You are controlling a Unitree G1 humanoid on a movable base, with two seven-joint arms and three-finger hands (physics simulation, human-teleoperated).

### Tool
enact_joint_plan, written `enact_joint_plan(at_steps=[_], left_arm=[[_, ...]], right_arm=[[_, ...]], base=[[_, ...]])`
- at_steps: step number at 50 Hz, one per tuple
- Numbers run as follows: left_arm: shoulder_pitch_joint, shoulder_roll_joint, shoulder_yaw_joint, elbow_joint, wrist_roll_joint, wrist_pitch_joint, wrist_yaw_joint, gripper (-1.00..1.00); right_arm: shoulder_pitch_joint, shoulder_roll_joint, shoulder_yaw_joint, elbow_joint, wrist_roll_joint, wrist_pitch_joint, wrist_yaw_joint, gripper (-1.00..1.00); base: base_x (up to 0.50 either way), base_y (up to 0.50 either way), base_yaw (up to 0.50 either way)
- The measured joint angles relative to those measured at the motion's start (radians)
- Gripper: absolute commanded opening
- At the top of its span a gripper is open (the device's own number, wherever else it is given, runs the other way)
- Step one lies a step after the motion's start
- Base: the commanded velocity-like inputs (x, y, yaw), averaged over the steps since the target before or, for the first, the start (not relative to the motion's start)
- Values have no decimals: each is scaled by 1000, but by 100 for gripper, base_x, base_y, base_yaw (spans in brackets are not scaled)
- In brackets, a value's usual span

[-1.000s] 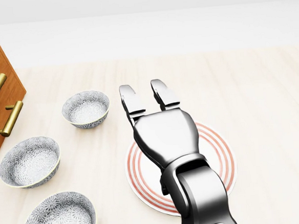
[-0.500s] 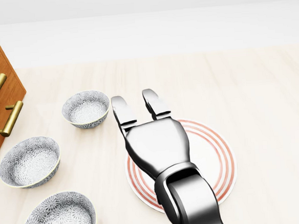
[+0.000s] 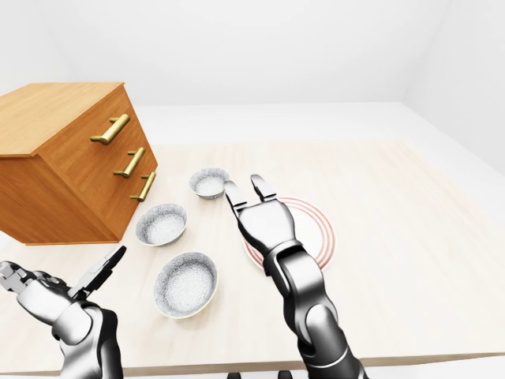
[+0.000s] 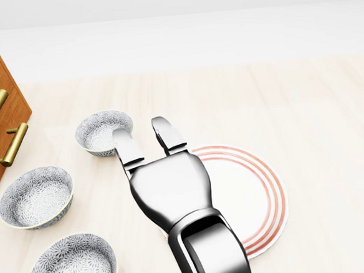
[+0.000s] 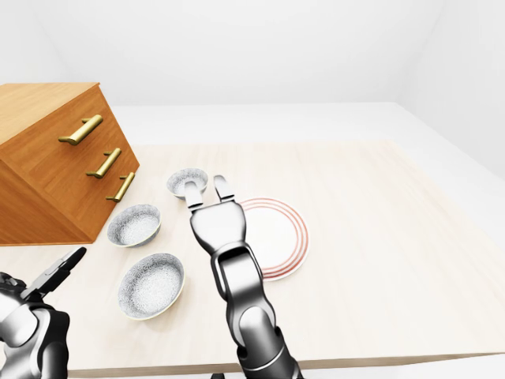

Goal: Put the bowl at the front on the plate.

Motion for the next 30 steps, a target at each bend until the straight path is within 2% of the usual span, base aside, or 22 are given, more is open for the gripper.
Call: enact_joint_plan(at_steps=[7,18,30], left_arm=[[1,1,-1,0,-3,0,0,100],[1,1,1,-5,-4,5,0,100],[-2,3,-2,9,-4,-8,0,100]], right_arm=[[5,18,37,-9,-24,0,35,100],[30,31,97,37,-22,0,32,100],[45,39,139,80,-4,0,21,100]], base=[[0,0,0],[0,0,0],[0,0,0]])
